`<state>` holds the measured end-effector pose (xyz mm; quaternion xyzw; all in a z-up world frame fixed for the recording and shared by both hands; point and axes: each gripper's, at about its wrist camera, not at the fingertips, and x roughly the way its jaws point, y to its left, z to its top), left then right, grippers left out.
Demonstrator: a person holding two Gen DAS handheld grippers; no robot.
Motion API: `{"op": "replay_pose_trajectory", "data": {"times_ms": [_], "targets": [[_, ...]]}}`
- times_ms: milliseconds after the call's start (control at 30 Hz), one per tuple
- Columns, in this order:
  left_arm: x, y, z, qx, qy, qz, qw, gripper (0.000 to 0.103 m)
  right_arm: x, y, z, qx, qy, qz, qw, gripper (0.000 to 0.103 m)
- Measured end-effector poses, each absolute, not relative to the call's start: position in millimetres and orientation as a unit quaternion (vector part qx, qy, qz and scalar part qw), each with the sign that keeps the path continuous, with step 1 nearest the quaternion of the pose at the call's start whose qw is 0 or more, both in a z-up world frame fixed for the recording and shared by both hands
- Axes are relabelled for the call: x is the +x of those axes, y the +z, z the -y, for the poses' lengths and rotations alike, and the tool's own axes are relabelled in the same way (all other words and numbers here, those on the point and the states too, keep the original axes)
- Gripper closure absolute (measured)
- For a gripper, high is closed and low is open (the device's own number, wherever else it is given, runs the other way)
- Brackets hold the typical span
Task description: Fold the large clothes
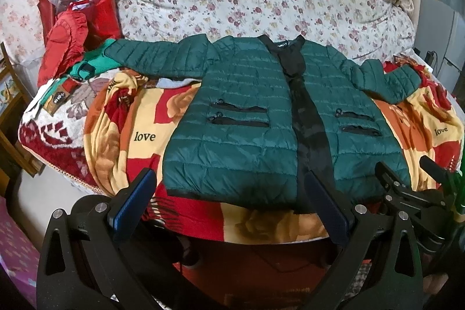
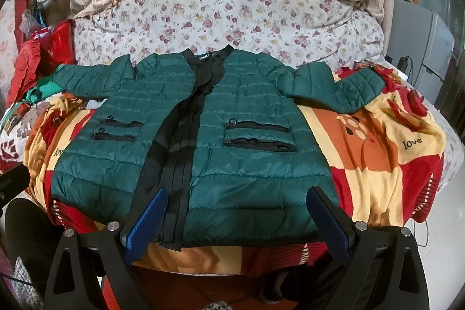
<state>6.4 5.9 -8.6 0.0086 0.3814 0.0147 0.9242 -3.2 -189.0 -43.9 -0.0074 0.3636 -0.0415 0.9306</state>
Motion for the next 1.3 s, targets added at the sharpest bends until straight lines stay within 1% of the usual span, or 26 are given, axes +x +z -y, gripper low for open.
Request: {"op": "replay_pose_trajectory", "data": {"times_ms": [1300], "targets": [[3.3, -17.8, -2.7, 0.005, 0.007, -0.389, 0.921, 0.001, -3.5, -51.9, 187.4, -0.003, -0.039, -0.368, 0.929, 0.008]]}}
